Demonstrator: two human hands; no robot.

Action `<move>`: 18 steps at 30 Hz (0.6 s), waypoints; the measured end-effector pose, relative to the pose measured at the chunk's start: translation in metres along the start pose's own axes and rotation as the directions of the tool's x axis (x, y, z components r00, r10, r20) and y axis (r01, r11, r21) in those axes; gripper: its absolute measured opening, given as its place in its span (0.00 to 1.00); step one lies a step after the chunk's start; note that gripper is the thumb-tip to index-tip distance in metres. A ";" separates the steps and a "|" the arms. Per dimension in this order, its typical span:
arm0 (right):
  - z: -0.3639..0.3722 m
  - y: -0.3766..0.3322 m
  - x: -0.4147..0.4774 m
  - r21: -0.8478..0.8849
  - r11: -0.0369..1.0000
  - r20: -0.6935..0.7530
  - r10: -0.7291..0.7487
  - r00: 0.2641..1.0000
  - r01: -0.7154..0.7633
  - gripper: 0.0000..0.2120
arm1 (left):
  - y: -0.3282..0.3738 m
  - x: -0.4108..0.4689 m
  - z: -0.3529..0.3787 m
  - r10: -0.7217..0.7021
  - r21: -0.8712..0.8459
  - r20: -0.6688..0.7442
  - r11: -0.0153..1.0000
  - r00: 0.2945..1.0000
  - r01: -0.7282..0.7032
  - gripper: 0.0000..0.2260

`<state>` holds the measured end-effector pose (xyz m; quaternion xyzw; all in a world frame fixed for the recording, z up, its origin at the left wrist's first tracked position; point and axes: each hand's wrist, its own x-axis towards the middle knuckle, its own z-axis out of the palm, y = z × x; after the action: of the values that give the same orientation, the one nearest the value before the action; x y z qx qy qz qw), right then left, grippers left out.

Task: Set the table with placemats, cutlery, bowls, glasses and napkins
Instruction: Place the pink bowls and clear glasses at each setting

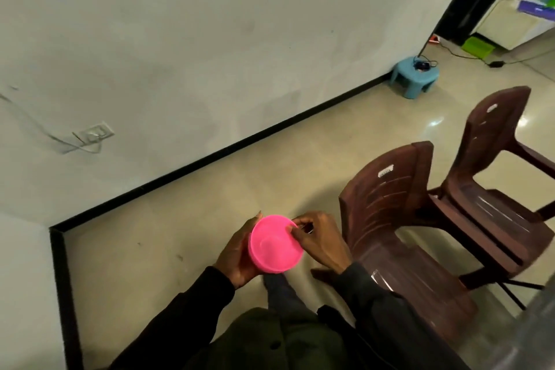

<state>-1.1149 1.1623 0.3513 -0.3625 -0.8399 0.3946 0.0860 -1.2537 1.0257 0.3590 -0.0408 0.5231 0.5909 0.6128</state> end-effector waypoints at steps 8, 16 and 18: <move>-0.044 0.003 0.135 0.071 0.996 -0.057 0.057 0.997 -0.053 0.08 | 0.109 0.107 0.034 -0.067 0.057 0.055 0.996 0.996 0.064 0.19; -0.114 0.039 0.233 0.088 0.983 -0.212 0.179 0.961 -0.164 0.10 | 0.189 0.226 0.114 -0.210 0.138 0.181 0.973 0.961 0.187 0.23; -0.128 0.050 0.244 0.125 0.969 -0.263 0.240 0.935 -0.213 0.09 | 0.202 0.249 0.135 -0.263 0.217 0.199 0.951 0.944 0.219 0.25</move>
<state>-1.2094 1.4253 0.3668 -0.5037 -0.7527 0.3870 0.1732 -1.3901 1.3457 0.3628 0.0219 0.4955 0.4586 0.7373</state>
